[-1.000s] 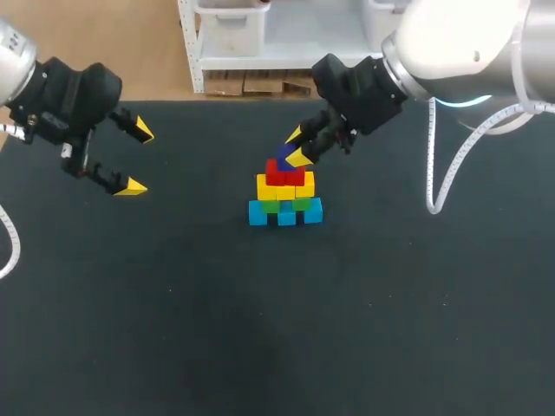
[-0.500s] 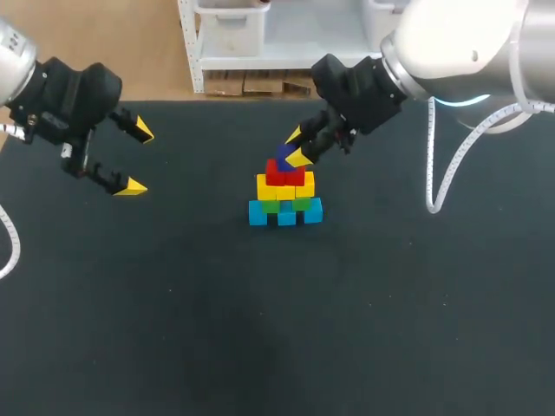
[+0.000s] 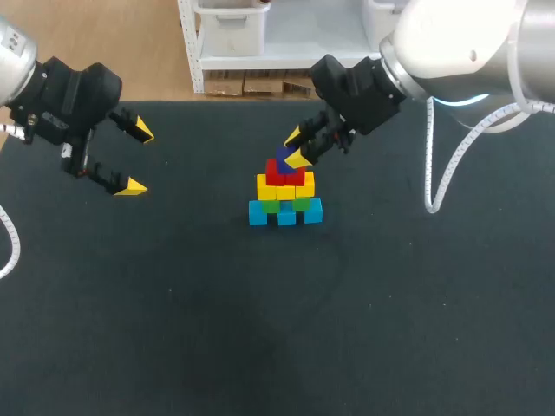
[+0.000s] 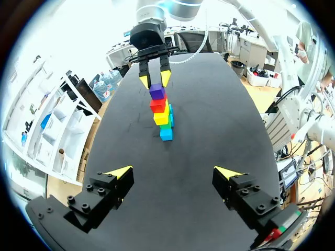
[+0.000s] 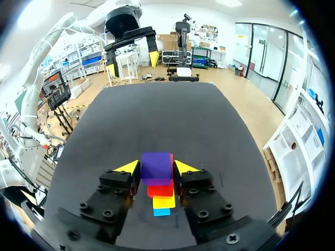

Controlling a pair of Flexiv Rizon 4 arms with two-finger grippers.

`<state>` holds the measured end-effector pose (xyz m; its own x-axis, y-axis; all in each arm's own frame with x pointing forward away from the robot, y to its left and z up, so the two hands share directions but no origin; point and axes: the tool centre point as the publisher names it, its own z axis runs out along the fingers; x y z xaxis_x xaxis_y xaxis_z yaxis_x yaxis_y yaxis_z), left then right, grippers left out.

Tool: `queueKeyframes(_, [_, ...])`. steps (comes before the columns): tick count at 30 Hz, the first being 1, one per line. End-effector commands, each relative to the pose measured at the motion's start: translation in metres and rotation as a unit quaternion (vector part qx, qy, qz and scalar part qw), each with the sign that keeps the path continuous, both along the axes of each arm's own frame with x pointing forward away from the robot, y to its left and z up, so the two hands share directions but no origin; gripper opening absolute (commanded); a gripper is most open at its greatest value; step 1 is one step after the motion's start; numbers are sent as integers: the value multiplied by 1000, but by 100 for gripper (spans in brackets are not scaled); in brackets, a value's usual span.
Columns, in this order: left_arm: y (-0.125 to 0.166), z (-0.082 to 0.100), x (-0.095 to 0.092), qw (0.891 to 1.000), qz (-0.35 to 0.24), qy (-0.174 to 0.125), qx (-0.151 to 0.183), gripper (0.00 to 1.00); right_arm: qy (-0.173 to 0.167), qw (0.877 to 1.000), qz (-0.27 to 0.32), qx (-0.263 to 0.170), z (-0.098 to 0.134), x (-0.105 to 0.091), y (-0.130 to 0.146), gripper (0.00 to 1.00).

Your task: Place the blue cubes, place green cubes on the blue cubes, place the yellow cubes on the green cubes, then place the red cubes on the yellow cubes, and place purple cube on the red cubes.

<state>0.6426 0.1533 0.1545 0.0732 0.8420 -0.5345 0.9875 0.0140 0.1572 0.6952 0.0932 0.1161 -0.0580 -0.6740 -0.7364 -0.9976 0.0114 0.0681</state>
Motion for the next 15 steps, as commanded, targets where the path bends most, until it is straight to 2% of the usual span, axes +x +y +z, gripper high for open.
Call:
queueKeyframes(1, [2,-1,-1,1000,-2,-2,-3,100,2,1000,1,1,-1,3,1,42])
queueKeyframes(15, [2,-1,-1,1000,-2,-2,-3,100,2,1000,4,3,-2,6,2,45])
